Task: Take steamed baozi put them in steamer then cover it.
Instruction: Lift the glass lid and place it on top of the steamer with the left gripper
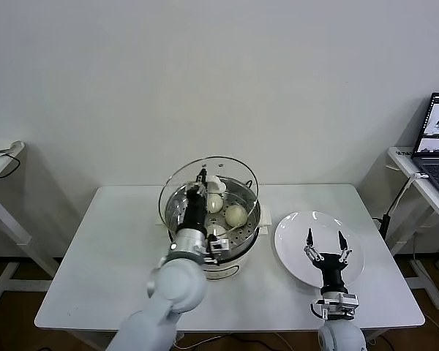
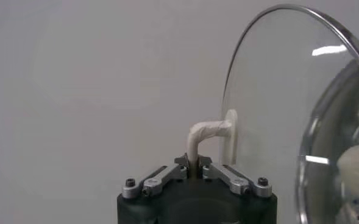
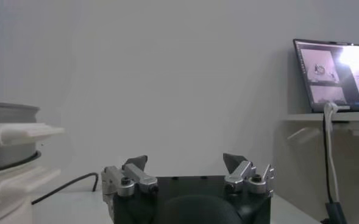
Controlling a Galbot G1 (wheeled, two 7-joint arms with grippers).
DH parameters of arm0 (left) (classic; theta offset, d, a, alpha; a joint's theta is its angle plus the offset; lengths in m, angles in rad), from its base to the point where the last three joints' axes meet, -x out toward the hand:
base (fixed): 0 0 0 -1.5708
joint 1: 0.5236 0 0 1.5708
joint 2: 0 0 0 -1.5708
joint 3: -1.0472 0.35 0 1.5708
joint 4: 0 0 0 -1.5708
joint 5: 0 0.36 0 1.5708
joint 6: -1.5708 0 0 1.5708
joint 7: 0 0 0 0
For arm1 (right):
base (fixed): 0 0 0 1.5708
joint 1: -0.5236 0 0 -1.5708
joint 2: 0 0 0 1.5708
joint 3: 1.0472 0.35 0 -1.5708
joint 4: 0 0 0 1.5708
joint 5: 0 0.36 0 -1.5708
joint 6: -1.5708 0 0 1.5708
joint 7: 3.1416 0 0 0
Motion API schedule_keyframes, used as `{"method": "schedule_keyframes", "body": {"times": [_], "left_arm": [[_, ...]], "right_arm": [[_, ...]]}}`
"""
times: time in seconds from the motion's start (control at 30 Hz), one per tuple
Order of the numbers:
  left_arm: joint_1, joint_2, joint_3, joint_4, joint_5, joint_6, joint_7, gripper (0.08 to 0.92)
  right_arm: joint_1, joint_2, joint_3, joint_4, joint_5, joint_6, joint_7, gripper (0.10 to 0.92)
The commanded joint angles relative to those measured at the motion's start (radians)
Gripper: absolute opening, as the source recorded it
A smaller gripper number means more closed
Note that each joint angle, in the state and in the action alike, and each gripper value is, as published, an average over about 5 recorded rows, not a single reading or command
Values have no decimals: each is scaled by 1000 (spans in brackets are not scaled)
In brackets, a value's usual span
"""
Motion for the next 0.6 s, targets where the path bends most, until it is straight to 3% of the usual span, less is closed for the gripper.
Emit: {"method": "schedule_keyframes", "body": {"times": [0.03,0.6], "left_arm": [[-52,-76,66,129,166,41,79,195],[-31,-102,48,198,239,20,72,195]], "right_arm": [[-2,3,5,-3,-3,-1,0,823],[-3,8,6,-3,-8,-1,0,823]]}}
